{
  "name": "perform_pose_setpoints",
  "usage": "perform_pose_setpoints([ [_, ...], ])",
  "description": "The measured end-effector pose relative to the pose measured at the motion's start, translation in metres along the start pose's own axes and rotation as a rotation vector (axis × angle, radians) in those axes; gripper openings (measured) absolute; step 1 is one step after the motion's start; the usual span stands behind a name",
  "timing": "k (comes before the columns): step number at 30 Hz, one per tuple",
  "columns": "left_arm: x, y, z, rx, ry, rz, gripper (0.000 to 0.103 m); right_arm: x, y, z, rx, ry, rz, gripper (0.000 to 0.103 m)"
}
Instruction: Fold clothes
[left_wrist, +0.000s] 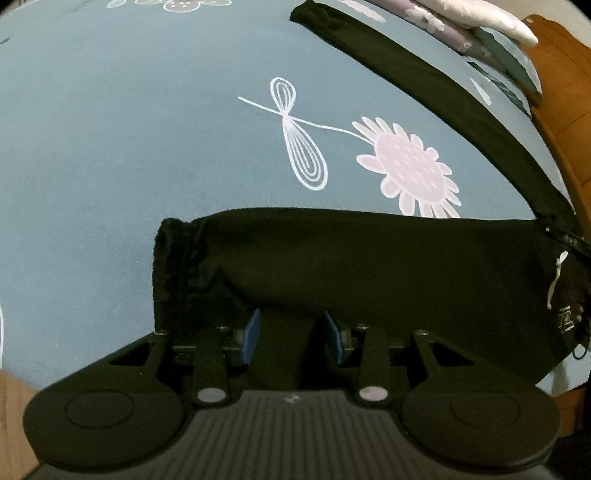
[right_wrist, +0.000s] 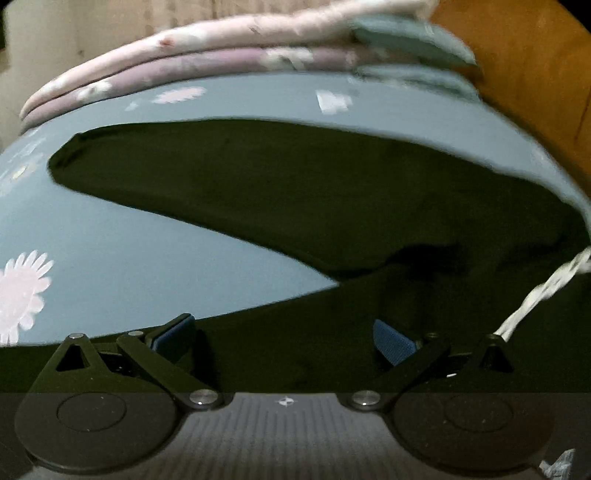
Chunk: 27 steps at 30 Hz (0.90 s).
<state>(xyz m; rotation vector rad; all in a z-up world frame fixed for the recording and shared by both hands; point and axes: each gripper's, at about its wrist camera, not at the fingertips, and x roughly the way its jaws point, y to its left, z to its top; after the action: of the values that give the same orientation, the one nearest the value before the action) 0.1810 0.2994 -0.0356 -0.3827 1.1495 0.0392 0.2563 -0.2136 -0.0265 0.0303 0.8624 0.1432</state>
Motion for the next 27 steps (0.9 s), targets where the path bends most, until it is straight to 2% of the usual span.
perform_pose_setpoints([
  [2, 0.001, -0.003, 0.001, 0.007, 0.003, 0.010, 0.040, 0.006, 0.003, 0.000, 0.007, -0.009, 0.007, 0.103],
  [6, 0.001, -0.007, 0.005, -0.004, 0.004, 0.031, 0.040, -0.004, 0.020, 0.005, -0.033, 0.003, 0.110, 0.103],
  [7, 0.000, -0.008, 0.006, -0.003, -0.001, 0.038, 0.040, -0.011, 0.022, 0.004, -0.044, 0.000, 0.108, 0.103],
  [12, -0.002, -0.016, 0.012, 0.014, -0.032, 0.043, 0.042, -0.048, 0.007, -0.011, -0.026, -0.023, 0.024, 0.103],
  [15, -0.005, -0.024, 0.016, 0.052, -0.036, 0.048, 0.042, -0.061, -0.015, -0.035, 0.025, -0.001, -0.019, 0.103],
  [20, -0.007, -0.046, 0.030, 0.125, -0.058, 0.011, 0.045, -0.081, -0.050, -0.075, 0.109, 0.034, -0.091, 0.103],
  [23, 0.002, -0.060, 0.035, 0.165, -0.042, -0.003, 0.045, -0.094, -0.070, -0.099, 0.151, 0.052, -0.131, 0.103],
  [25, 0.010, -0.068, 0.034, 0.185, -0.023, -0.002, 0.045, -0.104, -0.074, -0.107, 0.136, 0.061, -0.158, 0.103],
  [27, 0.016, -0.075, 0.031, 0.195, -0.011, -0.003, 0.045, -0.113, -0.078, -0.109, 0.145, 0.030, -0.171, 0.103],
])
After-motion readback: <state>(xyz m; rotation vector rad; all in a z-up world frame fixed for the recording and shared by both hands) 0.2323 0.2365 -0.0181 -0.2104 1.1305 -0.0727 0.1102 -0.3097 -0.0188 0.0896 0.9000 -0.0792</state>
